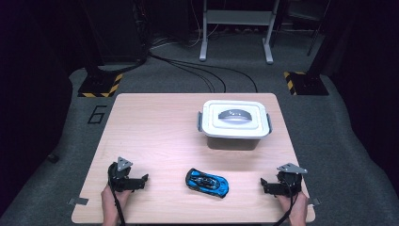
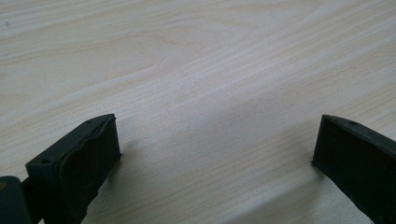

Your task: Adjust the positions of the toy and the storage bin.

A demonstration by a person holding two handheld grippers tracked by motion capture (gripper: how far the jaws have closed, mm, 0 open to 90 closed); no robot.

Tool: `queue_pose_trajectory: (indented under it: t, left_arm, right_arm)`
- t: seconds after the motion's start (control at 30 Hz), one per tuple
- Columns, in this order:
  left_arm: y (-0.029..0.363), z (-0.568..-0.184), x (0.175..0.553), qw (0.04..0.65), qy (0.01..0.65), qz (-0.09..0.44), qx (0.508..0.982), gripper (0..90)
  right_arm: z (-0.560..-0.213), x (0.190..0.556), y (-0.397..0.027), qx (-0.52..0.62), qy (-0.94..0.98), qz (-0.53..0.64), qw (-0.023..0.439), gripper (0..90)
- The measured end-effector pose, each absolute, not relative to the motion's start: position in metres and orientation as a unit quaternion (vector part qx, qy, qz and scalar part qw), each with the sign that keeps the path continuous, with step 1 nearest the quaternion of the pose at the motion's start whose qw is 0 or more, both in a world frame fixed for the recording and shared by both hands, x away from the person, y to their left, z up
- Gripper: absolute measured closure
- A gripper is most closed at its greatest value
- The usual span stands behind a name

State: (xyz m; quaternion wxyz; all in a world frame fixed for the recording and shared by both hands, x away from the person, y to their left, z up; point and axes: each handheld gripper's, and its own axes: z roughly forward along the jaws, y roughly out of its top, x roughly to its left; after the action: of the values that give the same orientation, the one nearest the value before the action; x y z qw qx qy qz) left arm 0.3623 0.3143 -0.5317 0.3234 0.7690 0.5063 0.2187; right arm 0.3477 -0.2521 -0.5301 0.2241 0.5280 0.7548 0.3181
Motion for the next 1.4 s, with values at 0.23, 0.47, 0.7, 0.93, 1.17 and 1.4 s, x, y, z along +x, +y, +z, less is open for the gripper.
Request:
queue_pose_trajectory:
  t: [0.23, 0.47, 0.7, 0.93, 1.17, 1.4]
  left_arm:
    - [0.314, -0.532, 0.363, 0.325, 0.507, 0.219, 0.768, 0.3]
    - [0.313, -0.532, 0.362, 0.328, 0.511, 0.217, 0.764, 0.4]
    - [0.313, -0.532, 0.362, 0.327, 0.511, 0.217, 0.765, 0.4]
    - [0.313, -0.532, 0.363, 0.327, 0.511, 0.218, 0.765, 0.3]
    - [0.313, -0.532, 0.362, 0.328, 0.511, 0.218, 0.764, 0.4]
    - [0.313, -0.532, 0.362, 0.328, 0.511, 0.218, 0.764, 0.5]
  right_arm:
    - [-0.53, 0.348, -0.252, 0.529, 0.754, 0.318, 0.224, 0.0]
    - [-0.53, 0.347, -0.251, 0.532, 0.752, 0.317, 0.224, 0.0]
    - [-0.528, 0.349, -0.25, 0.526, 0.76, 0.319, 0.21, 0.0]
    - [-0.52, 0.347, -0.243, 0.515, 0.762, 0.339, 0.199, 0.0]
    - [-0.506, 0.345, -0.226, 0.486, 0.778, 0.345, 0.198, 0.0]
    - [-0.49, 0.344, -0.205, 0.45, 0.797, 0.352, 0.193, 0.0]
